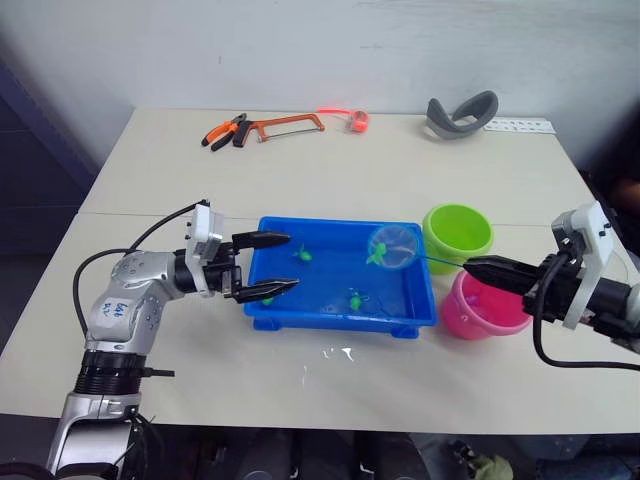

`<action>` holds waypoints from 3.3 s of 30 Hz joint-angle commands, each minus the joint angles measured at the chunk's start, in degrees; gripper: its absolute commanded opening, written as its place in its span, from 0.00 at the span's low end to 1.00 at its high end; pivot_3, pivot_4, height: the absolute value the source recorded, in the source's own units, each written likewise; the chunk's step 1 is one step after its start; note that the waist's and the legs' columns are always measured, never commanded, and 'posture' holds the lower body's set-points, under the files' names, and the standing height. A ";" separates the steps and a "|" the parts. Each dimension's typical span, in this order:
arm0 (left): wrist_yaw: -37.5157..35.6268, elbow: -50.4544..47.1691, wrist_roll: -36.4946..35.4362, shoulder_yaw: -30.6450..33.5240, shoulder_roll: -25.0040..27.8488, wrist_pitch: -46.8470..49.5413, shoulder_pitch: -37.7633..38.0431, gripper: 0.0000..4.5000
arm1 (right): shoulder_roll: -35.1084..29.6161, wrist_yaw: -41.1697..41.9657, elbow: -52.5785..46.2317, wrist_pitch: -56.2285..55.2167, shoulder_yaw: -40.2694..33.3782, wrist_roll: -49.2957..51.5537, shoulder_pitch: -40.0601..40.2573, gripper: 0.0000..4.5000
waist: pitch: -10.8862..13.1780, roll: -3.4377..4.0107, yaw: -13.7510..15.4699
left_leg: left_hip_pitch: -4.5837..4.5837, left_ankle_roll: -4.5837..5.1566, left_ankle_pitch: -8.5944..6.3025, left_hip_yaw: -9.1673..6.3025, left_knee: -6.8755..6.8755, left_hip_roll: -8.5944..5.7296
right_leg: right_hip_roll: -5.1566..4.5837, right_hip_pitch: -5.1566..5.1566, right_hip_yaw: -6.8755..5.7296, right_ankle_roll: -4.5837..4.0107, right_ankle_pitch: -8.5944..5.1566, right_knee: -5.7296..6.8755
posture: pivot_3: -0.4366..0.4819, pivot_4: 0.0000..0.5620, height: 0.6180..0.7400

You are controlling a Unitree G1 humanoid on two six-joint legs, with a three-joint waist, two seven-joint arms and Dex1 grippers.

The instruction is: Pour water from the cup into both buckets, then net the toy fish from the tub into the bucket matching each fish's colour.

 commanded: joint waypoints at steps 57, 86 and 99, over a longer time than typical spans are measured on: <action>2.14 -1.59 -0.39 0.11 -4.39 -3.22 -2.90 0.99 | -17.02 1.09 21.00 -75.92 16.46 -25.14 6.87 0.00 | 0.01 0.03 -0.51 | 0.10 -0.14 0.13 0.06 0.00 0.21 | 0.75 0.07 0.34 0.03 0.01 -0.06 | 0.48 0.27 1.00; -9.03 -3.30 -1.24 4.09 9.18 -4.87 8.71 0.99 | -16.14 21.63 20.41 -50.66 44.46 -32.37 -12.40 0.00 | 0.03 0.04 -0.30 | -0.09 0.05 -0.03 -0.01 0.00 0.08 | 0.05 0.00 -0.10 0.01 0.05 -0.27 | 0.48 0.27 1.00; -9.19 -2.53 -0.69 3.84 8.80 -5.00 7.81 0.99 | -12.14 20.91 19.74 -26.08 38.94 -20.00 -14.69 0.00 | 0.02 0.04 -0.29 | -0.08 0.05 -0.03 -0.03 0.01 0.08 | 0.02 0.00 -0.09 0.01 0.05 -0.26 | 0.48 0.27 1.00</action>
